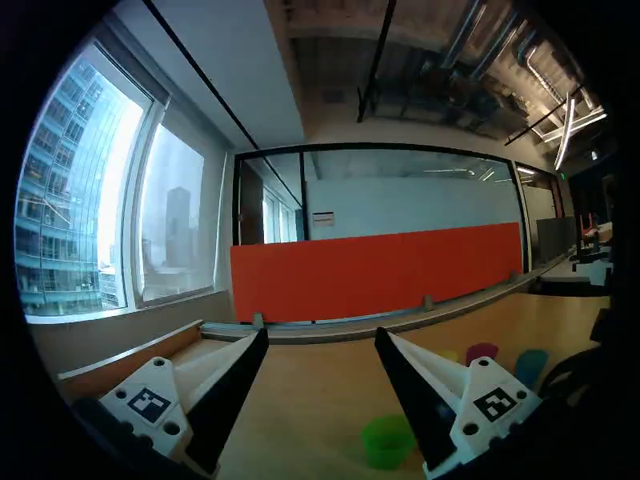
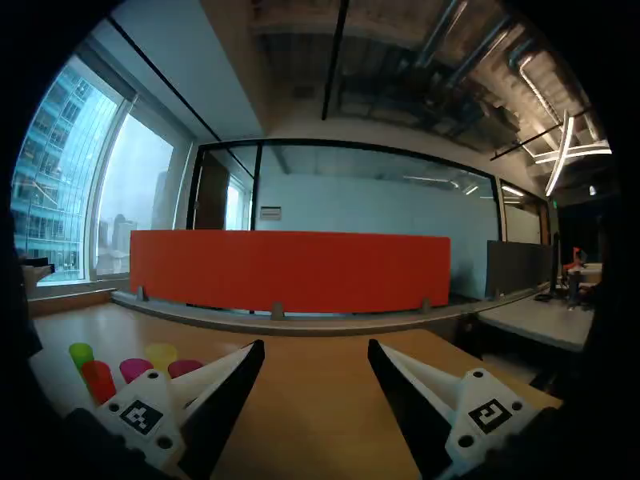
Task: Pour water
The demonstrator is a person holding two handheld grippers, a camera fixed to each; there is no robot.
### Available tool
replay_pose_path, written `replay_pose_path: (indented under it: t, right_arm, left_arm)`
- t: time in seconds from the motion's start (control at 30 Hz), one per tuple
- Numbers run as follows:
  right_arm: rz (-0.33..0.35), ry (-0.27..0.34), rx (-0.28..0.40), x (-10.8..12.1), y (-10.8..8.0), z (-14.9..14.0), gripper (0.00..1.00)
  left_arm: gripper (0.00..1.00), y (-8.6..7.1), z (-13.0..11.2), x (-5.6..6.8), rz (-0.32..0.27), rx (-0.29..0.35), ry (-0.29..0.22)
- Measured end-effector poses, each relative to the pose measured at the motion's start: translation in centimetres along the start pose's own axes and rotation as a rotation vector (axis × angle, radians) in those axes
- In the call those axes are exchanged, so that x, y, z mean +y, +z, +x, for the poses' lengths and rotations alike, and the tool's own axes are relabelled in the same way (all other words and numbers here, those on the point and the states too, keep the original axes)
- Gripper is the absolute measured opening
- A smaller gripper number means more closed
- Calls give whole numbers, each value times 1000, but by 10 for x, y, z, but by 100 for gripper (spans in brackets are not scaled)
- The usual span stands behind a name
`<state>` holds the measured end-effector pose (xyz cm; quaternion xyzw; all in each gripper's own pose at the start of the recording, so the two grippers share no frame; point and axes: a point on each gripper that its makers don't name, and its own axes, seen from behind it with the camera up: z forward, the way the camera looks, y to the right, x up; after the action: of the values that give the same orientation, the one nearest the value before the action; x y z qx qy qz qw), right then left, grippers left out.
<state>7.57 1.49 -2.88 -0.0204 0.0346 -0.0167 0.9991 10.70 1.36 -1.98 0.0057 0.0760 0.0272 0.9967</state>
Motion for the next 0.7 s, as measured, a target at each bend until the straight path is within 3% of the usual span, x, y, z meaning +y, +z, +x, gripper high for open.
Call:
replay_pose_path:
  t: [0.4,0.7]
  right_arm:
    - [10,36,7,-8,0,5,100]
    - [16,11,-10,-17,2,2,100]
  left_arm:
    - [99,-2,-26,-2,19,0,-41]
    - [99,-3,-48,1,20,-11,-47]
